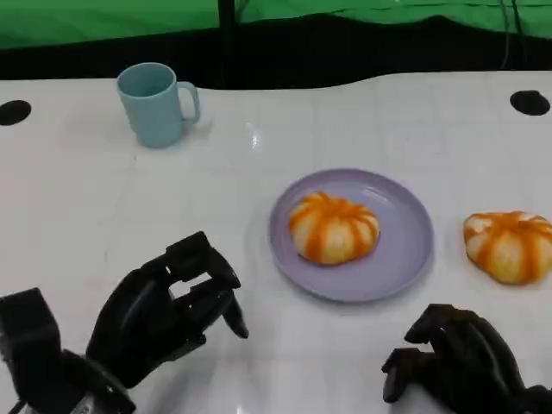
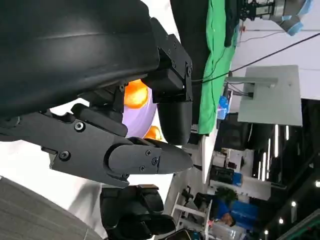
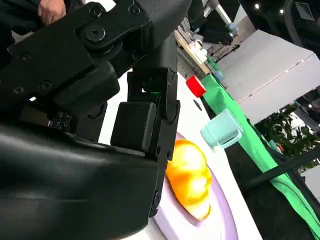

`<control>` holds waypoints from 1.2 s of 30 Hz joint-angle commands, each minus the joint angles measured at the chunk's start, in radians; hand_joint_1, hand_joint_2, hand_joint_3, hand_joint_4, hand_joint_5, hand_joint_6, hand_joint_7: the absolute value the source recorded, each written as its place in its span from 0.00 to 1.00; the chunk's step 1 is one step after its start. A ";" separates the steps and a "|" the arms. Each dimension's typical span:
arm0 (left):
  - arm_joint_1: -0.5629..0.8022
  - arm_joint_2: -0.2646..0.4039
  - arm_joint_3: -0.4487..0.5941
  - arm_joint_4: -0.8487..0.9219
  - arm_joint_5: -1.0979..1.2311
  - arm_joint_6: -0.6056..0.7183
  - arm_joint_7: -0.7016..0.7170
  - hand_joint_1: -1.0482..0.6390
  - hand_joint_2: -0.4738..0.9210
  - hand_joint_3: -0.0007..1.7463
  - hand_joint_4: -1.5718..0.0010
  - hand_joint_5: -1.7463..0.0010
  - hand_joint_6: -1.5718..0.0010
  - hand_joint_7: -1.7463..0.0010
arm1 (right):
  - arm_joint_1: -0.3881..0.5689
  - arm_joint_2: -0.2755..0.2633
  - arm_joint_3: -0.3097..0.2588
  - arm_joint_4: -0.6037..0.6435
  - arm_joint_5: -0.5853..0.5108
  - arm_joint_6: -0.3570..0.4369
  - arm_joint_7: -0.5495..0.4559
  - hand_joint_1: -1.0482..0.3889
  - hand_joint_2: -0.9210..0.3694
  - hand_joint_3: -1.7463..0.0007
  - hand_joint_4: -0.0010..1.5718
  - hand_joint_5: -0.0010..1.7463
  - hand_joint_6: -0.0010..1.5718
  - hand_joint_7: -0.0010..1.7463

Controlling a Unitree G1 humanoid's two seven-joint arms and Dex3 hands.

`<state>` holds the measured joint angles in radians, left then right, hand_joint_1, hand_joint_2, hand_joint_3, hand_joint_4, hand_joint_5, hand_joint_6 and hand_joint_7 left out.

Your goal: Grasp the bread from the table and place it into the plate.

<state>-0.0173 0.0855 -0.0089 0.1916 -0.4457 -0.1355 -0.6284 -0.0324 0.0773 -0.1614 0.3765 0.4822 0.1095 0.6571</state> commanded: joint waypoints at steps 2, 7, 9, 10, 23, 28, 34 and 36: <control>0.026 -0.006 0.016 -0.020 0.000 0.006 -0.005 0.27 1.00 0.19 0.57 0.00 0.68 0.04 | 0.014 -0.007 -0.004 -0.019 0.008 -0.006 -0.004 0.02 0.16 1.00 1.00 0.42 1.00 0.20; 0.076 -0.028 0.047 0.025 -0.119 0.095 -0.103 0.25 1.00 0.15 0.49 0.00 0.64 0.00 | 0.029 -0.014 -0.003 -0.029 0.007 0.004 -0.005 0.00 0.18 1.00 1.00 0.42 1.00 0.21; 0.076 -0.033 0.056 0.038 -0.123 0.098 -0.115 0.24 1.00 0.14 0.48 0.00 0.63 0.00 | 0.027 -0.015 -0.003 -0.022 0.004 -0.003 -0.002 0.00 0.18 1.00 1.00 0.42 1.00 0.21; 0.073 -0.037 0.061 0.046 -0.126 0.098 -0.123 0.24 1.00 0.13 0.47 0.00 0.62 0.00 | 0.027 -0.015 -0.003 -0.019 0.004 -0.006 0.000 0.00 0.17 1.00 1.00 0.42 1.00 0.20; 0.043 -0.058 0.097 0.085 -0.127 0.119 -0.166 0.23 1.00 0.09 0.47 0.00 0.61 0.03 | 0.001 -0.018 -0.009 0.008 0.007 -0.017 0.003 0.01 0.15 0.99 1.00 0.43 1.00 0.22; 0.036 -0.060 0.094 0.092 -0.108 0.108 -0.172 0.23 1.00 0.10 0.47 0.00 0.61 0.03 | -0.010 -0.021 -0.014 0.018 0.012 -0.016 0.010 0.00 0.16 1.00 1.00 0.42 1.00 0.21; 0.041 -0.062 0.091 0.077 -0.092 0.106 -0.159 0.23 1.00 0.10 0.48 0.00 0.61 0.03 | -0.011 -0.018 -0.016 0.013 0.020 -0.005 0.003 0.01 0.16 1.00 1.00 0.42 1.00 0.20; 0.043 -0.064 0.091 0.075 -0.089 0.104 -0.158 0.23 1.00 0.10 0.48 0.00 0.62 0.02 | -0.011 -0.017 -0.016 0.014 0.020 -0.007 0.005 0.00 0.16 1.00 1.00 0.42 1.00 0.20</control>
